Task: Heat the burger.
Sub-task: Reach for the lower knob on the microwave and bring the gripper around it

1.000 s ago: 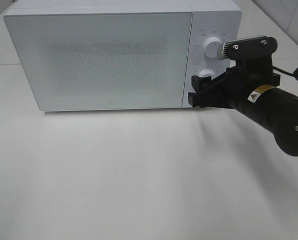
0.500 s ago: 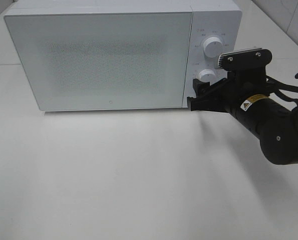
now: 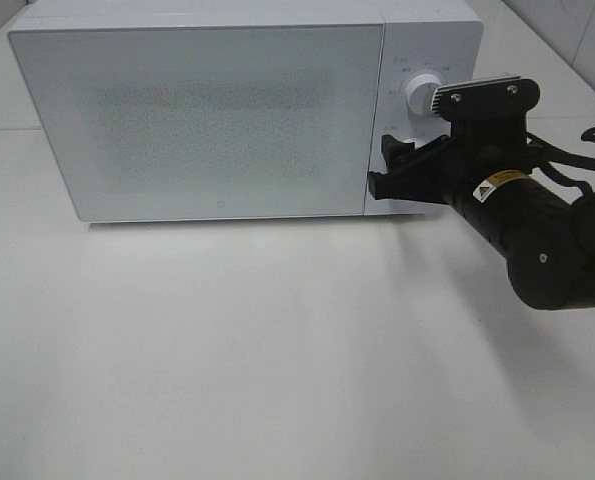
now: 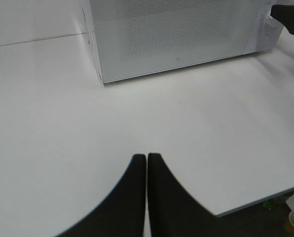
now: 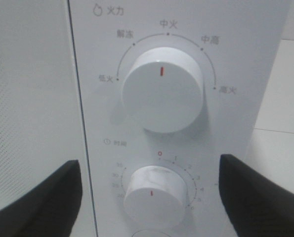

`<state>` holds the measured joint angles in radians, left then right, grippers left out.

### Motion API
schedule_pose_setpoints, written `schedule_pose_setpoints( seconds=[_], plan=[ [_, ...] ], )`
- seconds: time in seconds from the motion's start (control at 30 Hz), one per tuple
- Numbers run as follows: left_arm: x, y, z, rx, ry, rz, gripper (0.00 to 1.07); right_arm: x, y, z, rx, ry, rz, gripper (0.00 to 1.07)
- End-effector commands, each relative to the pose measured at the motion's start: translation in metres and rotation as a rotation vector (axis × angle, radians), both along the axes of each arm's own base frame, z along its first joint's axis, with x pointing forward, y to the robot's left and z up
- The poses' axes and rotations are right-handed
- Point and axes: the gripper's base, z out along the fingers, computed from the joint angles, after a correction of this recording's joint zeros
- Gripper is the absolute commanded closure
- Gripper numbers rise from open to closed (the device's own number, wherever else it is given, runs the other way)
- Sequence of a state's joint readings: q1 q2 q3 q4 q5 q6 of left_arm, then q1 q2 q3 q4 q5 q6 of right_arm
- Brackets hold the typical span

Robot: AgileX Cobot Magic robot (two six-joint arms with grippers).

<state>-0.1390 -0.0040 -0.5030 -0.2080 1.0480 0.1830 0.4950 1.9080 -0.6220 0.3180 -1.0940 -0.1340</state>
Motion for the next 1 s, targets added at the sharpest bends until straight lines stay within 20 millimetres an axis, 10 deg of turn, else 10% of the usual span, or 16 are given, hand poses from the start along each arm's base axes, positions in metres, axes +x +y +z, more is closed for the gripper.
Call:
schedule_pose_setpoints(
  seconds=[0.03,1.0],
  plan=[
    [-0.003,0.0,0.0,-0.011,-0.026,-0.006,1.06,0.002,0.002,0.002,-0.003,-0.021,0.003,0.37],
    [-0.003,0.0,0.0,-0.011,-0.026,-0.006,1.06,0.017,0.005,-0.028,-0.012,-0.022,-0.04,0.37]
  ],
)
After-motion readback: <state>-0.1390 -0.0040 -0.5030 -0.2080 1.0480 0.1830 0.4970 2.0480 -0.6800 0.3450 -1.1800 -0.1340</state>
